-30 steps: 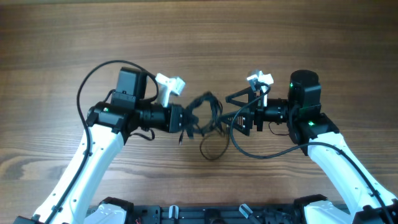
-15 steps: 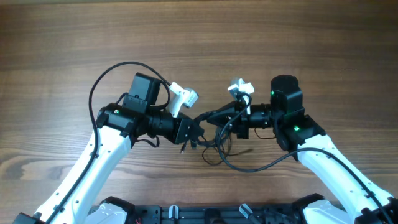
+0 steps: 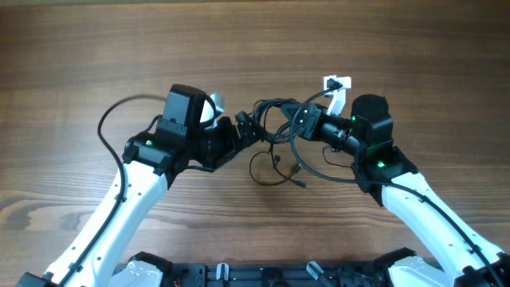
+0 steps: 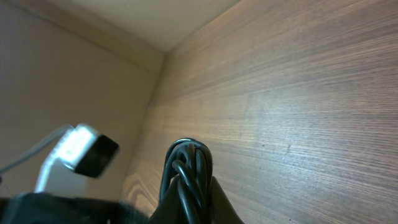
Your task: Untangle cables
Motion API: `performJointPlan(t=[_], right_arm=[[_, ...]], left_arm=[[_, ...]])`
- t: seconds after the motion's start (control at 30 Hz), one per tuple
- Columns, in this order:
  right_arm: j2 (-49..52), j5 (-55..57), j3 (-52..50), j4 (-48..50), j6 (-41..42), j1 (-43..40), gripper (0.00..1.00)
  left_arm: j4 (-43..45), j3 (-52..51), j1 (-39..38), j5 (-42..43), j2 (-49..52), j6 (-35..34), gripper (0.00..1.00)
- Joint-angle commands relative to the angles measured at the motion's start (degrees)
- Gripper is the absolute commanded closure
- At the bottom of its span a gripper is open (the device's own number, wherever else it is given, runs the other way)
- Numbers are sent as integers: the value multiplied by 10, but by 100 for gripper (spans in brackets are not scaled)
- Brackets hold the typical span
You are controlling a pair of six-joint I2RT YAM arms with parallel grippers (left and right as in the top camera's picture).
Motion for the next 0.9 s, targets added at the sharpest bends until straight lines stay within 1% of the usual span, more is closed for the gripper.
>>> performJointPlan(t=[0.0,0.1,0.2,0.23,0.4,0.47,0.5,0.57,0.63,0.73,0.8,0.87], right_arm=[[0,21,6,5,18,-1,96],[0,21,6,6,28,0,96],[0,21,6,5,28,2,96],[0,21,6,5,29,3,96],[0,22,6,6,29,12,96],[0,21,6,6,29,13,96],[0,21,6,6,29,13,95],[0,21,6,5,29,13,96],[0,21,6,5,29,13,95],[0,22,6,5,29,13,96],[0,24,6,5,29,13,95],[0,24,6,5,29,13,95]], left_arm=[[13,-3,0,-34,3,-205,0],[37,-5,-10,-35,3,-235,2],[54,-5,-10,-35,3,-271,18],[61,-5,-10,-34,4,-278,20],[68,-6,-23,-34,29,-308,19],[93,-7,-35,-24,49,-314,21],[103,-7,-39,-19,57,-318,28],[126,-7,-43,-14,63,-318,47],[152,-7,-43,-10,63,-318,56],[156,-7,-44,-10,63,-318,61],[156,-8,-58,-13,63,-318,66],[156,-9,-69,-22,64,-318,66]])
